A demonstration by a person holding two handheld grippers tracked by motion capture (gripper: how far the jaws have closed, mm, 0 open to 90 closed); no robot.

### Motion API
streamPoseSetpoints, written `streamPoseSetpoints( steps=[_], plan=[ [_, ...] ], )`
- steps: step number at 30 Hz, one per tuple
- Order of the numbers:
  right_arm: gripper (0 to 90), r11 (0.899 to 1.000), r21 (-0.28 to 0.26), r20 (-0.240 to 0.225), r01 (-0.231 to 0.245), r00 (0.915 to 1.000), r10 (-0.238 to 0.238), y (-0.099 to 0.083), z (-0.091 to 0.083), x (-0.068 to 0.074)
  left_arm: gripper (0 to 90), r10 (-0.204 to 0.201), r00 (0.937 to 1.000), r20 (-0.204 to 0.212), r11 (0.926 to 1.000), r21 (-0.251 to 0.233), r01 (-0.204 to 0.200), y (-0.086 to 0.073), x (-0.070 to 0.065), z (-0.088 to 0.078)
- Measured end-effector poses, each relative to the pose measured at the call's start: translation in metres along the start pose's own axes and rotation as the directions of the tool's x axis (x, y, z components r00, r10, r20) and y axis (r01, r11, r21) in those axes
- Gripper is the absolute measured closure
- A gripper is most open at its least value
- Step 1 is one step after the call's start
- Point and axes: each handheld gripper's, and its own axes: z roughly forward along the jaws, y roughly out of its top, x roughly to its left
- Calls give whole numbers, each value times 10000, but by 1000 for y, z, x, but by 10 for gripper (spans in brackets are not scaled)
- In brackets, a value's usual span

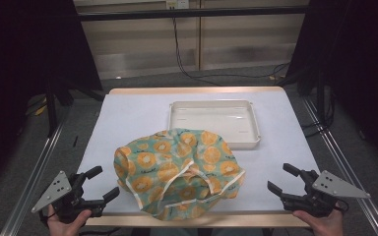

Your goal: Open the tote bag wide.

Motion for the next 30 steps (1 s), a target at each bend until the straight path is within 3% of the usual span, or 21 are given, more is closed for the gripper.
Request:
streamPoseSetpoints(
  steps=[8,10,15,16,17,19,21,22,23,24,25,26,28,30],
  plan=[
    [335,9998,201,-278,-71,9996,77,1,0,1,110,-165,9998,97,9997,202,163,0,-3,2],
    [389,9997,218,-557,-147,9983,159,3,2,3,113,-108,9999,70,9998,170,107,1,-5,1],
    [427,9996,270,-1079,64,9942,-34,11,8,12,116,-79,10000,2,9999,113,79,2,-5,0],
    [454,9996,239,-1445,161,9894,-125,14,12,16,125,-228,9997,80,9997,-2,228,1,-7,-1],
    [465,9994,253,-1591,240,9871,-197,16,13,19,142,-159,9995,261,9999,-9,159,2,-8,-1],
    [477,9993,264,-1746,272,9844,-222,19,14,22,167,-206,9996,202,9998,-34,206,2,-10,-2],
    [508,9991,184,-1993,378,9794,-334,23,17,27,206,-84,9992,394,9999,-67,87,3,-12,-3],
    [533,9985,112,-2279,543,9724,-503,28,20,32,224,-22,9993,367,10000,-56,24,3,-14,-3],
    [533,9985,112,-2279,543,9724,-503,28,20,32,224,73,9987,512,9999,-79,-69,4,-15,-3],
    [547,9974,84,-2608,711,9631,-665,31,25,37,258,280,9979,592,9996,-25,-279,5,-19,-3],
    [547,9974,84,-2608,711,9631,-665,31,25,37,289,280,9979,592,9996,-25,-279,5,-19,-3],
    [554,9959,98,-2968,894,9514,-825,34,30,42,308,251,9978,610,9997,-48,-248,5,-21,-2],
    [590,9951,91,-3269,989,9407,-906,36,37,47,350,355,9950,928,9993,75,-364,6,-24,0],
    [603,9941,174,-3386,1070,9361,-948,36,40,49,364,446,9938,1015,9988,150,-464,6,-25,1]
  ],
)
